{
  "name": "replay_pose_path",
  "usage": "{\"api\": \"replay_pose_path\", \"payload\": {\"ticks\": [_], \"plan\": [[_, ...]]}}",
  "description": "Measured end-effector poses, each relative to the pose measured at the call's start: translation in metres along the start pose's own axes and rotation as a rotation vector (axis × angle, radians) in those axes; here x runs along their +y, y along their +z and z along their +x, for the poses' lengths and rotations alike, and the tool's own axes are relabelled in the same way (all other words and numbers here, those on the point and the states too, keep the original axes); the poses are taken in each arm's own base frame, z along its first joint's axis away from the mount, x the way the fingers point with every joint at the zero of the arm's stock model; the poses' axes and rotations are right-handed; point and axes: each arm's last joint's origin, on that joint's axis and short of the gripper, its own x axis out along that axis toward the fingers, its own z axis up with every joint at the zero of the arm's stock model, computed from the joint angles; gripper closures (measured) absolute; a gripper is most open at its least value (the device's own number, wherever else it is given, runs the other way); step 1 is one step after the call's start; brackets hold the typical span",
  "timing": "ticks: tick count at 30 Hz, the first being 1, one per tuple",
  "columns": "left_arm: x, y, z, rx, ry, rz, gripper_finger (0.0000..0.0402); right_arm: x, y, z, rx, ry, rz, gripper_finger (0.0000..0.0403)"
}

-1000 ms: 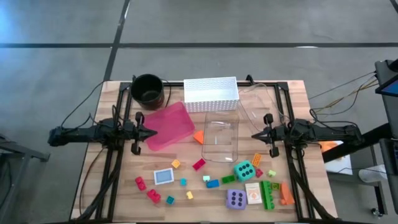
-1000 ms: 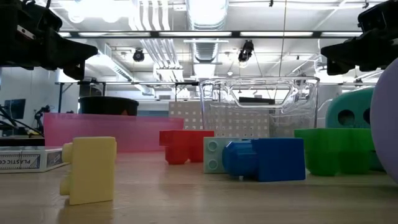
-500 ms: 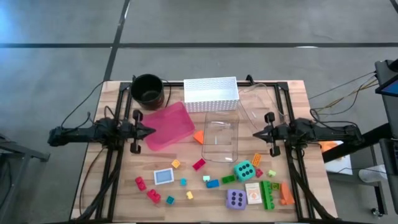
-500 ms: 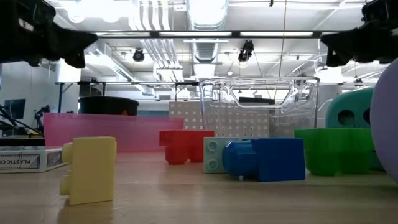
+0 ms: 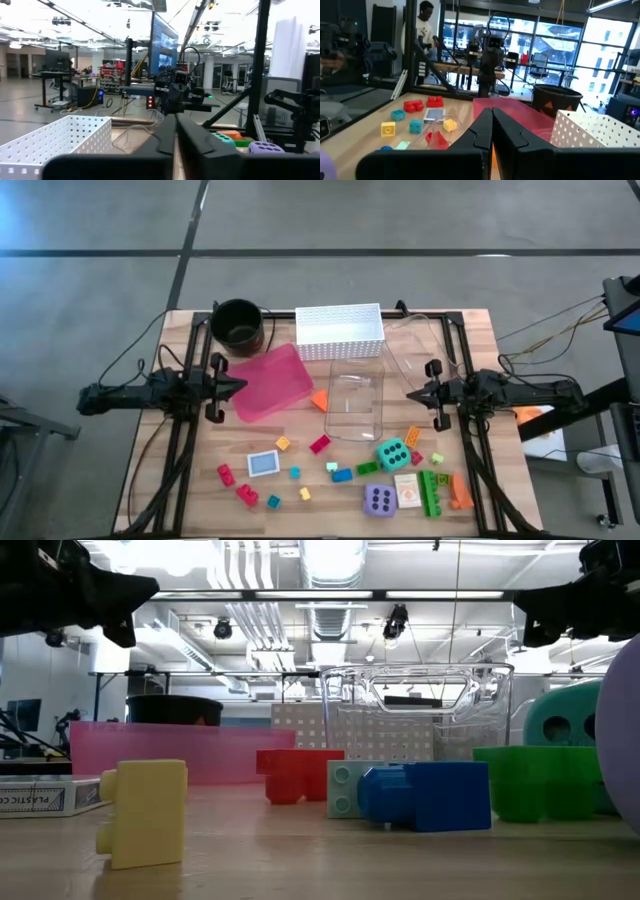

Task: Pick & Place Toys
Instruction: Put the top yellow game piece into the red bin

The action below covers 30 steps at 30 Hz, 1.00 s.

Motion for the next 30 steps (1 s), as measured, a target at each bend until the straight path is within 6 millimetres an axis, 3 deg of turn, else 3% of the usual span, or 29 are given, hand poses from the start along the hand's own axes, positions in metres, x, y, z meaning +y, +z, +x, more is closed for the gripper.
{"api": "replay_pose_path", "payload": {"ticks": [7, 12, 30], "plan": [[0.001, 0.001, 0.0, -0.008, 0.04, -0.001, 0.028, 0.0, -0.003, 0.006, 0.04, -0.016, 0.004, 0.0394], [0.001, 0.001, 0.0, -0.008, 0.046, 0.0, 0.024, -0.001, -0.005, 0.012, 0.06, -0.013, 0.006, 0.0394], [0.001, -0.003, 0.0, 0.031, 0.048, 0.004, 0.023, -0.005, -0.007, 0.02, 0.069, -0.106, -0.028, 0.0394]]}}
